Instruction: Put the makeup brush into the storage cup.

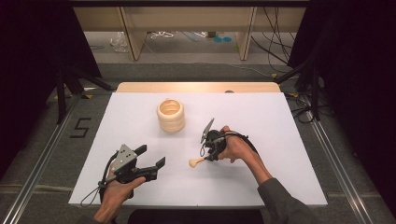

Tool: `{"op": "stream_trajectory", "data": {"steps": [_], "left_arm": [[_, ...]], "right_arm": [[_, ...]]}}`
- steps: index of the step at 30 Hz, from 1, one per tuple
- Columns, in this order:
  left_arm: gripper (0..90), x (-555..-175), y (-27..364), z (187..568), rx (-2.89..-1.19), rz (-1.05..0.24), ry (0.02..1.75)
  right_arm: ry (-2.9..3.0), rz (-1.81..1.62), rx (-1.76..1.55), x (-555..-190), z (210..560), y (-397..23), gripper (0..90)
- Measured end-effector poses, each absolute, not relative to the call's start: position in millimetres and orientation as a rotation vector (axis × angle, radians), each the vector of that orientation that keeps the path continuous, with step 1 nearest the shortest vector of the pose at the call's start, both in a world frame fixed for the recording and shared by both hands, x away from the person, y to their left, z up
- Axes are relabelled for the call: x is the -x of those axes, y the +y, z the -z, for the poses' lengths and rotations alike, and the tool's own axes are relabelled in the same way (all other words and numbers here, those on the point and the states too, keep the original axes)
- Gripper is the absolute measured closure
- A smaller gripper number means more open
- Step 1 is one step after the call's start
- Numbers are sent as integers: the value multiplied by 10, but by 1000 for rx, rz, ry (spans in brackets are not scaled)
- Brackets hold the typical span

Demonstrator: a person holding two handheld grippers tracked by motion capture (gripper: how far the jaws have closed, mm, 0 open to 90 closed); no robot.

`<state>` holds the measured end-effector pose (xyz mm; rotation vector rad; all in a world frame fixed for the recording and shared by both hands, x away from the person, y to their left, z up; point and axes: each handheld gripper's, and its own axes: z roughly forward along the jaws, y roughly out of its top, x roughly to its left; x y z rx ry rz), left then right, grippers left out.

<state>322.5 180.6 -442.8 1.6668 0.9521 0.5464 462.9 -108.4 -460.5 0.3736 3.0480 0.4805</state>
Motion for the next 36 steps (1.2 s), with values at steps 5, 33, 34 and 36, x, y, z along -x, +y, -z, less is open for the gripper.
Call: {"op": "stream_trajectory", "data": {"steps": [5, 33, 34, 36], "left_arm": [[160, -3226, 1802, 4428, -1667, -547, 954], [160, -3229, 1810, 4425, -1668, -553, 954], [160, -3227, 1810, 4424, -1668, -553, 954], [160, -3228, 1809, 4424, -1664, -554, 954]], "right_arm": [[3045, -462, -387, -4618, 4601, -1069, 733], [3054, -374, -395, -4644, 4587, -1014, 827], [3054, -366, -397, -4646, 4586, -1012, 831], [3053, -372, -412, -4638, 4586, -1012, 832]]}}
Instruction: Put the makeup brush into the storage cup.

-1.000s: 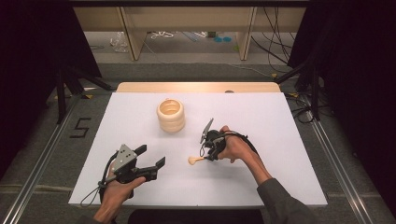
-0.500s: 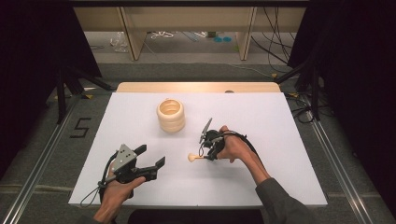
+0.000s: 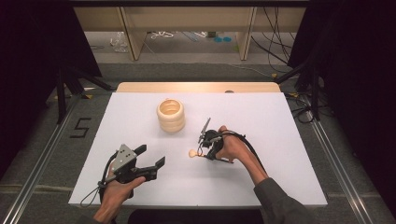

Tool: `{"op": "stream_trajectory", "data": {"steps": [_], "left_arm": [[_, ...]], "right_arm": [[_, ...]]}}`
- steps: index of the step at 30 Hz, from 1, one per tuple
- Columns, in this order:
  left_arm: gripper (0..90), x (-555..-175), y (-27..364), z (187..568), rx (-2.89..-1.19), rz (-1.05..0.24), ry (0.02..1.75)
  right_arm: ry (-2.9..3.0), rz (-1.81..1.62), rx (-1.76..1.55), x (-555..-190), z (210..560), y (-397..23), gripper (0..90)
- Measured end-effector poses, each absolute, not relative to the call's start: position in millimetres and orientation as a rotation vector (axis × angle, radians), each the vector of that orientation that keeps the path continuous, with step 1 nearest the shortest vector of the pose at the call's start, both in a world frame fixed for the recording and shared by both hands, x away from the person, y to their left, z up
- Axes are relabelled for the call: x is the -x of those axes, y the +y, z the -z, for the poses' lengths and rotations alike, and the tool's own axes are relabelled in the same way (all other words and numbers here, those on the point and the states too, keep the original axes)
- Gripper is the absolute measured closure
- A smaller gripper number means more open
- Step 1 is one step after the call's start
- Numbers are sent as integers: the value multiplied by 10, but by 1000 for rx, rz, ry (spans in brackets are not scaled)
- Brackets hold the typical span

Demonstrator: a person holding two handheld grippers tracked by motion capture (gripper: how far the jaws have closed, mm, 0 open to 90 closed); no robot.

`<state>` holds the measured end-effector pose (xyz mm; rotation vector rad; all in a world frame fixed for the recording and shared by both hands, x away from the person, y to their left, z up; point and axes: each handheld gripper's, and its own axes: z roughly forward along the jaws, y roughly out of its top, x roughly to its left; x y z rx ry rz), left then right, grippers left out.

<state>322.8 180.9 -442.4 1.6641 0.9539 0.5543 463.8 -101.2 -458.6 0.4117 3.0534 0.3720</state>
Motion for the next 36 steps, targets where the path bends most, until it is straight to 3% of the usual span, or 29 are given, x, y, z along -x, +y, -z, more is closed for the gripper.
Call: {"op": "stream_trajectory", "data": {"steps": [22, 36], "left_arm": [[161, -3230, 1809, 4423, -1661, -548, 955], [161, -3226, 1819, 4418, -1651, -541, 964]], "right_arm": [[3020, -419, -470, -4632, 4537, -1010, 834], [2847, -852, -592, -4667, 4168, -1315, 834]]}}
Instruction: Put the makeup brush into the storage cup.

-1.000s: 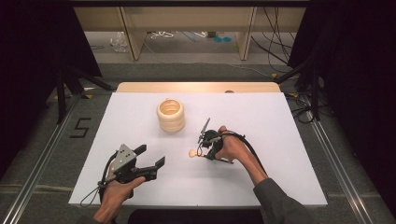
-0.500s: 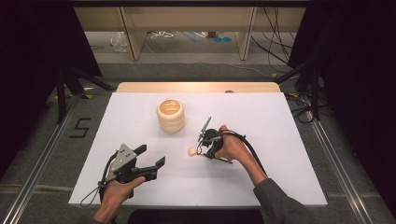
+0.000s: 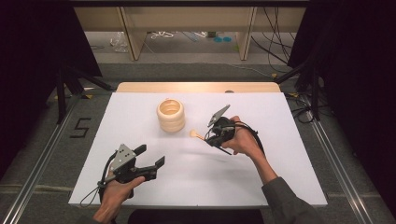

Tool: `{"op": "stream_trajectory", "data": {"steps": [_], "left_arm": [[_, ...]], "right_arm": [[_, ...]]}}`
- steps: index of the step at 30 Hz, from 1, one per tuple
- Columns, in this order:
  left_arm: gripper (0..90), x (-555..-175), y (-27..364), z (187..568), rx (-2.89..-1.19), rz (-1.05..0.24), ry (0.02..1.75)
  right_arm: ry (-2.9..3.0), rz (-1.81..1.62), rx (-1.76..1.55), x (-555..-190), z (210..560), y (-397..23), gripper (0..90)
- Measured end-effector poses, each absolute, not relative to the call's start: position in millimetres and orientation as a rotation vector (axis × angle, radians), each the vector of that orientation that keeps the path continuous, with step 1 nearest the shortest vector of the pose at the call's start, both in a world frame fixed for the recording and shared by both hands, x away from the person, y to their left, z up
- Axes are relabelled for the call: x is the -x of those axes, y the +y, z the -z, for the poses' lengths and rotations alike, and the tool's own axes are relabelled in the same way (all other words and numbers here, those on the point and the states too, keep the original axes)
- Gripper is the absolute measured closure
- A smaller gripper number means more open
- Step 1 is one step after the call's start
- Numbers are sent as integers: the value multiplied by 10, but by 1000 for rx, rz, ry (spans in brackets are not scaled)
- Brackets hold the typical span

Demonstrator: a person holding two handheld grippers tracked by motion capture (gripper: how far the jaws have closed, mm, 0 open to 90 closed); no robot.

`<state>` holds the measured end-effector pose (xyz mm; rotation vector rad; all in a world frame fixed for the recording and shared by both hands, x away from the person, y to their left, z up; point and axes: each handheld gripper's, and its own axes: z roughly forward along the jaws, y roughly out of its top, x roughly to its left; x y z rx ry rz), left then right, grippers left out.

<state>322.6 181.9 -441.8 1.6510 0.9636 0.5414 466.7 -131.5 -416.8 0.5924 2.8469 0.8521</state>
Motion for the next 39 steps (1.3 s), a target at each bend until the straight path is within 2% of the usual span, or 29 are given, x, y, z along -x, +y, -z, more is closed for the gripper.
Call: {"op": "stream_trajectory", "data": {"steps": [8, 18, 39], "left_arm": [[160, -3225, 1794, 4437, -1633, -515, 978], [160, -3209, 1793, 4421, -1645, -510, 956], [160, -3212, 1658, 4455, -1662, -467, 925]], "right_arm": [[2730, -1124, -645, -4604, 4035, -1412, 834], [2687, -1200, -622, -4425, 3957, -1549, 834], [2600, -1447, -659, -4258, 4034, -1494, 834]]}}
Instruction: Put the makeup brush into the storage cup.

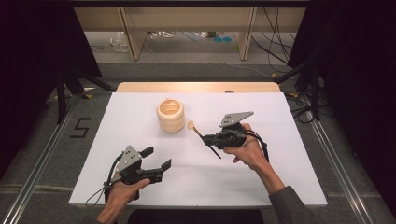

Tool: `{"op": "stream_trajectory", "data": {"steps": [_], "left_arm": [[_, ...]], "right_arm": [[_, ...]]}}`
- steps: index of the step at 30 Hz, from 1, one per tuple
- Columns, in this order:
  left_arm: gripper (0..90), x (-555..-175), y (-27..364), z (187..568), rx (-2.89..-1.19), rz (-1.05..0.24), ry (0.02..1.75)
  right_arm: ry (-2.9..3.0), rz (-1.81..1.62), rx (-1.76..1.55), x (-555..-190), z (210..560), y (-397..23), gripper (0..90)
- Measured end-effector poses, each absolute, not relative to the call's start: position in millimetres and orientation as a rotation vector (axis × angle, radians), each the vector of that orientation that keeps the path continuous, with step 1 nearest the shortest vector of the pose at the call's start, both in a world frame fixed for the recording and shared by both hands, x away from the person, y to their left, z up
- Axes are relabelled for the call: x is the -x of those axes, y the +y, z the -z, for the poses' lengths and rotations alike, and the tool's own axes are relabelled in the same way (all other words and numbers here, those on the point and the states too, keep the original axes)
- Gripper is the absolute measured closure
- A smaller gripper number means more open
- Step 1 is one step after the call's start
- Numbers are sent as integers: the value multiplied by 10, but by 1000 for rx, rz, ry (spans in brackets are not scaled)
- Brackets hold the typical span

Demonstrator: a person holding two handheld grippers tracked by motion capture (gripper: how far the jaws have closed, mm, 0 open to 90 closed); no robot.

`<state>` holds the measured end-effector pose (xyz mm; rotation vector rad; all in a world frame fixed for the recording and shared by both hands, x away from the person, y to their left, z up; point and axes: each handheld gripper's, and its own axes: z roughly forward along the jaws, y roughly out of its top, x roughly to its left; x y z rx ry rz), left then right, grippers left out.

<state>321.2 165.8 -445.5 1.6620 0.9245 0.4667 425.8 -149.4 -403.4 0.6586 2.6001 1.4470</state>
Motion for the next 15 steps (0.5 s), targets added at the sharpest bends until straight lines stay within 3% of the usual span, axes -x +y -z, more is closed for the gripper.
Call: {"op": "stream_trajectory", "data": {"steps": [15], "left_arm": [[159, -3221, 1440, 4468, -1674, -405, 857]], "right_arm": [[2567, -1606, -620, -4148, 4036, -1337, 834]]}}
